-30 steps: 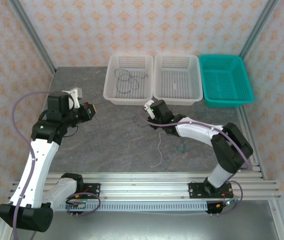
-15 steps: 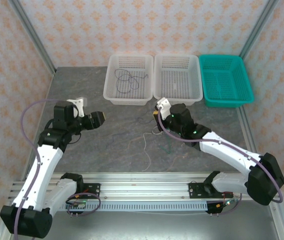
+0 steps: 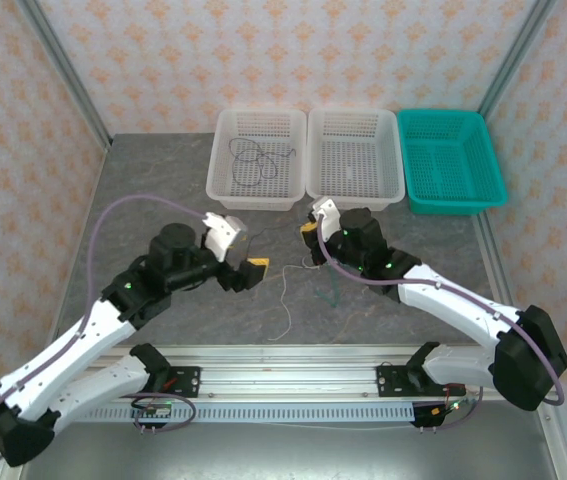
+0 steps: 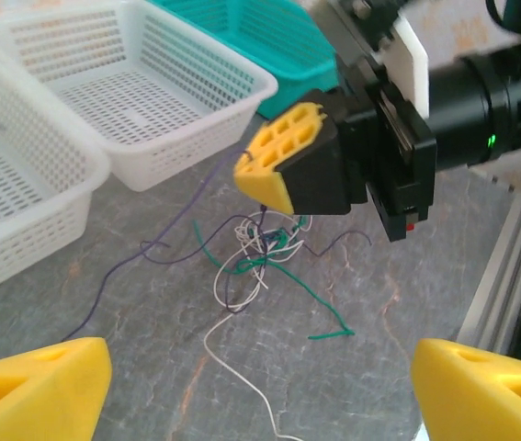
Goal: Untangle the cables
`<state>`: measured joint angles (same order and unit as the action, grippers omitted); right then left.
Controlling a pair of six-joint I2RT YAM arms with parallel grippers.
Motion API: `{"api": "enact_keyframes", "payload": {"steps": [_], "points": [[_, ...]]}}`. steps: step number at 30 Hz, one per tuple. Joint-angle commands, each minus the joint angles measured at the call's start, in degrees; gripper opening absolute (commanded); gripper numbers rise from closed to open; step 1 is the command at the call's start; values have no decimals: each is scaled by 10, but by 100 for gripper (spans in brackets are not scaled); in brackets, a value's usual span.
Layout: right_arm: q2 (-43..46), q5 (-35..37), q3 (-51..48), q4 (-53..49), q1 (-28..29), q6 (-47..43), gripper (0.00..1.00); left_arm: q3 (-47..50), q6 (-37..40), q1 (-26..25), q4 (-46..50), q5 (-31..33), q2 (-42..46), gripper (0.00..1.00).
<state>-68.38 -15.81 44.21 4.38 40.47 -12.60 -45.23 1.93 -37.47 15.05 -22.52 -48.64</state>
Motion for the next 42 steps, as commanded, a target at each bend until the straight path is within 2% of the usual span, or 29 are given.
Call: {"api": "enact_keyframes", "payload": {"steps": [1,3,6,11,13,16,18,20,21,22,24,27,30,32,36,38,42], "points": [[24,-63,-8,22,2,3,0,13,106,-32,-66,99,-26,81],[29,-86,-10,20,1,3,0,18,132,-34,-93,120,-43,79],[37,-110,-12,14,1,2,0,20,154,-34,-134,120,-74,80],[48,-136,-15,11,1,-1,0,-13,144,-39,-158,139,-152,80],[47,-142,-13,8,1,-2,0,-13,138,-44,-191,143,-166,75],[46,-139,-13,2,2,-2,0,-16,123,-48,-220,169,-176,53],[47,-122,-17,-4,2,-1,0,-21,115,-48,-220,178,-173,29],[46,-98,-23,-7,2,5,0,-32,97,-48,-200,186,-167,0],[45,-86,-29,-5,1,11,0,-44,85,-48,-172,190,-166,0],[44,-74,-36,2,2,19,5,-57,75,-48,-151,190,-166,0],[44,-51,-64,35,1,48,33,-71,58,-48,-121,185,-164,0],[49,-34,-108,95,1,103,44,-61,38,-48,-127,196,-151,0],[66,2,-136,132,2,186,46,-56,21,-48,-115,251,-147,0],[85,53,-161,154,2,271,51,-60,16,-48,-95,272,-150,0],[113,119,-192,142,1,426,54,-55,2,-48,-93,258,-146,0],[93,118,-174,108,1,493,53,-52,-5,-48,-97,255,-143,0],[-13,47,-83,35,1,576,53,-50,-8,-48,-94,255,-141,0]]}}
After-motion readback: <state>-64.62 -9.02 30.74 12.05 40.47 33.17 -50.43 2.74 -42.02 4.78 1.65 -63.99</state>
